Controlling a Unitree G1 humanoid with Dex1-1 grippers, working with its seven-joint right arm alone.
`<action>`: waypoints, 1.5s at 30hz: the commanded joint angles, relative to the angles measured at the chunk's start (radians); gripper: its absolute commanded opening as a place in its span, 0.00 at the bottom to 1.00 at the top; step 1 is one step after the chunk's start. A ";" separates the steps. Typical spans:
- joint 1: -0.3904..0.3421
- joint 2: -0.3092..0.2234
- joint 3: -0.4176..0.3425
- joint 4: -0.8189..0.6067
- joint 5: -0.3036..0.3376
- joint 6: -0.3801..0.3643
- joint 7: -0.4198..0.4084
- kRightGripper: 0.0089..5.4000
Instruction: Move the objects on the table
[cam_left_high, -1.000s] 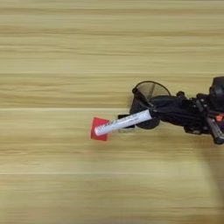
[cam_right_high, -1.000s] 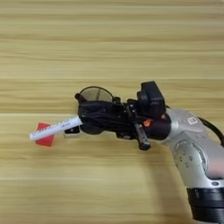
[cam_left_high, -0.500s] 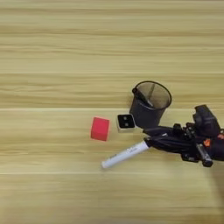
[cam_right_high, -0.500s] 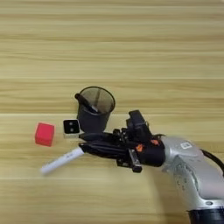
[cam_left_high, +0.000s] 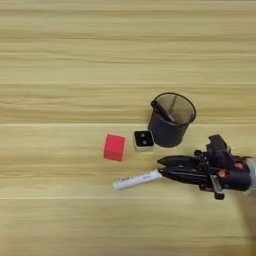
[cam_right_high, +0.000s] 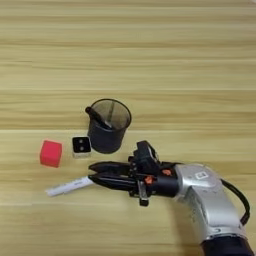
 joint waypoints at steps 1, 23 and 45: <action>-0.067 -0.011 -0.003 0.022 -0.041 -0.066 -0.041 0.13; -0.121 -0.033 0.072 0.276 -0.258 -0.359 -0.050 0.11; -0.149 -0.030 0.084 0.275 -0.240 -0.387 -0.080 0.24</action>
